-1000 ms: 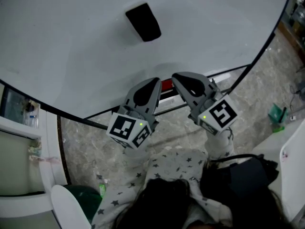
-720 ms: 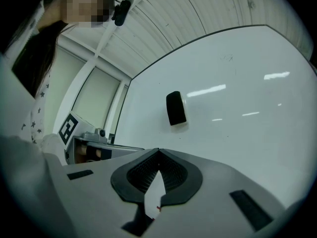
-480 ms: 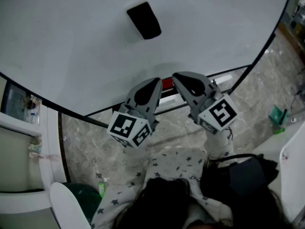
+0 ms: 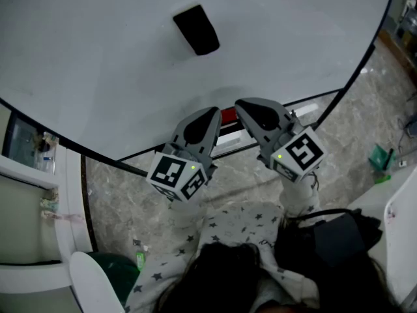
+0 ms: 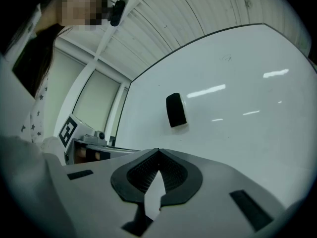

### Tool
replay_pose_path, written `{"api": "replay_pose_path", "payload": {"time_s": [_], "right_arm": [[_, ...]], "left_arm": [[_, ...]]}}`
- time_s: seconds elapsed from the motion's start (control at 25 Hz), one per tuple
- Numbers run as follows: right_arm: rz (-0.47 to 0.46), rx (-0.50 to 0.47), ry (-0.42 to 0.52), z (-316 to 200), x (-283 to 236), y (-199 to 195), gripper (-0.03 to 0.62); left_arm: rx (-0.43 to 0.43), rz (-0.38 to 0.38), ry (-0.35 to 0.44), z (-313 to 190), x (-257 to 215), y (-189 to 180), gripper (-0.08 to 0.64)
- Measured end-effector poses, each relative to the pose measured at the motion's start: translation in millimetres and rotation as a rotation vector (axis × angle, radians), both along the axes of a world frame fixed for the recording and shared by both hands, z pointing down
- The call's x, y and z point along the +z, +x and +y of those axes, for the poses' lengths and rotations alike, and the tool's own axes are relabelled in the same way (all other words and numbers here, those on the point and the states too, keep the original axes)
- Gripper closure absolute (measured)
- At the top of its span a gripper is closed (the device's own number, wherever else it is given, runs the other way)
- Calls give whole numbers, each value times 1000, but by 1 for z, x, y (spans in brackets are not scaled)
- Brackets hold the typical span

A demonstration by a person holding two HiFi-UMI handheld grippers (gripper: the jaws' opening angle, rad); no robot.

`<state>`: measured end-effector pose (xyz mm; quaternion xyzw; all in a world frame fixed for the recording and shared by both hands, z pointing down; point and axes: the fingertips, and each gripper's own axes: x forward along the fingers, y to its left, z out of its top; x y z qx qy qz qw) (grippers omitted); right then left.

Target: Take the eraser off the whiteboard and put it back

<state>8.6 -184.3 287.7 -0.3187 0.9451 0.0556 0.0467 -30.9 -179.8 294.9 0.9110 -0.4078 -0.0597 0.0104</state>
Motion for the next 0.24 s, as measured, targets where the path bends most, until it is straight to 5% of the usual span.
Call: {"api": "replay_pose_path", "payload": {"time_s": [0.24], "right_arm": [[-22, -1, -12, -1, 1, 4, 584]], "left_arm": [[9, -3, 1, 2, 0, 2, 558]]}}
